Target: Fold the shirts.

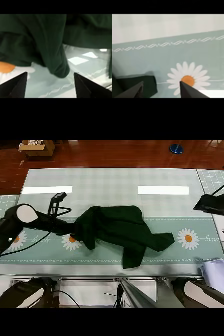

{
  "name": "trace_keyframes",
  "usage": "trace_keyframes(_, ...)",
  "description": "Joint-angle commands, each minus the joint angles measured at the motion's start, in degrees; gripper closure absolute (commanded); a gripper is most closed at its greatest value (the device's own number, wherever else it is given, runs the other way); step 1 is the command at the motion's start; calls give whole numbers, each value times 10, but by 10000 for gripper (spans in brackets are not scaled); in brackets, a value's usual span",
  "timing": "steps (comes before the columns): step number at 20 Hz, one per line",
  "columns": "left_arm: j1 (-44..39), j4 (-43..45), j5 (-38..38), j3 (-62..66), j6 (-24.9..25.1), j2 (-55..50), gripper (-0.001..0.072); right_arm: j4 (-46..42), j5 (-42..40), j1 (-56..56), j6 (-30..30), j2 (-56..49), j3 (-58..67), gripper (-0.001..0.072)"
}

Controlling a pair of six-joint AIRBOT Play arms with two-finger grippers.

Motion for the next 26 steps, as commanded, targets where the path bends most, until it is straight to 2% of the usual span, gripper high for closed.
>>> trace_keyframes(1,-3,-82,74,-33,26,-61,-13,71,-28,-29,-35,8,-81,184)
trace_keyframes(6,-27,-124,96,-33,26,-168,-13,84,-49,-29,-40,8,-127,184)
trace_keyframes(7,-27,-130,96,-33,26,-183,74,74,-49,-29,-47,8,-127,184)
trace_keyframes(8,-27,-131,94,-33,26,-192,428,56,-41,-30,-50,8,-127,184)
trace_keyframes(9,-27,-130,91,-33,26,-195,665,28,-32,-30,-50,8,-128,183)
trace_keyframes(11,-27,-131,87,-33,41,-189,679,-1,-21,-43,-48,8,-149,184)
trace_keyframes(14,-27,-131,68,-32,69,-174,680,52,-28,-76,-48,8,-224,184)
trace_keyframes(16,-27,-131,64,-32,71,-158,680,101,-46,-76,-66,8,-280,184)
trace_keyframes(24,-27,-131,64,-24,80,-56,680,251,-216,-75,-80,8,-401,193)
trace_keyframes(25,-27,-131,64,-15,86,-46,679,264,-230,-71,-80,7,-406,206)
trace_keyframes(26,-27,-130,65,-4,86,-38,679,266,-237,-58,-81,8,-406,340)
